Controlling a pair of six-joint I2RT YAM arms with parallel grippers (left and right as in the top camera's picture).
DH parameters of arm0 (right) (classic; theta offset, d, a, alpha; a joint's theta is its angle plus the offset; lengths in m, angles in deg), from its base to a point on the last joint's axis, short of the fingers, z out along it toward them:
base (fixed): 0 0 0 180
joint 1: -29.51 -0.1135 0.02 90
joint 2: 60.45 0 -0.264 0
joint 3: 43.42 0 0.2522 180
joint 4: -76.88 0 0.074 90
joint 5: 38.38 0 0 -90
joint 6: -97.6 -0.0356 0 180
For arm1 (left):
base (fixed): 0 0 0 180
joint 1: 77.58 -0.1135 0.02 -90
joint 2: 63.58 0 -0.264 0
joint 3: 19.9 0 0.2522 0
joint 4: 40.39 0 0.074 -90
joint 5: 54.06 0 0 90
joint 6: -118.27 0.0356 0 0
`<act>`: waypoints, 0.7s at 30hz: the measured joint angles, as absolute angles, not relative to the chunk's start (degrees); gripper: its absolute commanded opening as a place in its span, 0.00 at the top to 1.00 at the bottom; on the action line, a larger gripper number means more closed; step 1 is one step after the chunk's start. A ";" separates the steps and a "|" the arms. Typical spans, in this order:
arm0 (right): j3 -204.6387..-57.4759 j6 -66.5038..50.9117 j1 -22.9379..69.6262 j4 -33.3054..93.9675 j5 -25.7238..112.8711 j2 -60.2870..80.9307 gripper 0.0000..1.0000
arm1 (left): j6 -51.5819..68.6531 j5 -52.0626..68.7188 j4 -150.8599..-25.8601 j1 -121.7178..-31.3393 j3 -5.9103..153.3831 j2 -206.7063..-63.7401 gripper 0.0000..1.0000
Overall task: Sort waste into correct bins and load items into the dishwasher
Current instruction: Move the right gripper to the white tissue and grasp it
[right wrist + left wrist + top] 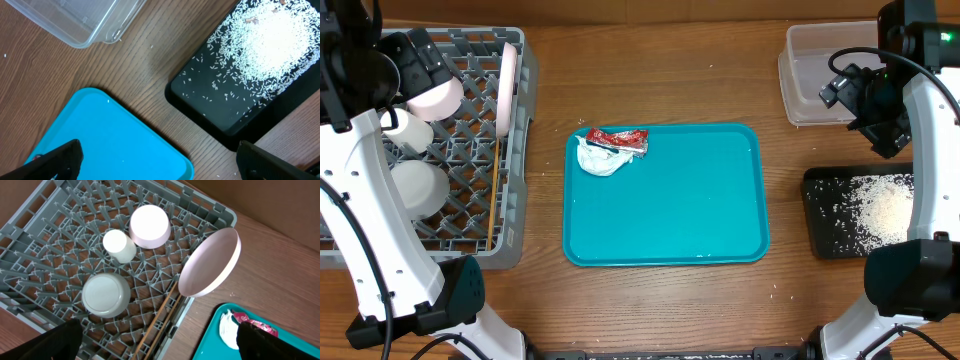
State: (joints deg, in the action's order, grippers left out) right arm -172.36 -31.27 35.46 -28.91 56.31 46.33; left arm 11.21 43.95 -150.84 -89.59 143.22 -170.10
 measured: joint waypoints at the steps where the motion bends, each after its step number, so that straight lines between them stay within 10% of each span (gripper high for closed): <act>1: -172.36 -31.29 35.46 -28.93 56.33 46.33 0.00 | 11.21 43.95 -150.84 -89.59 143.22 -170.10 0.00; 21: -167.07 -28.84 23.36 -14.75 33.29 46.33 0.04 | 11.21 43.93 -150.84 -89.59 143.22 -170.10 0.00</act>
State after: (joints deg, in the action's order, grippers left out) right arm -167.07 -28.84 23.36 -14.75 33.29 46.33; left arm 11.21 43.93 -150.84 -89.59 143.22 -170.10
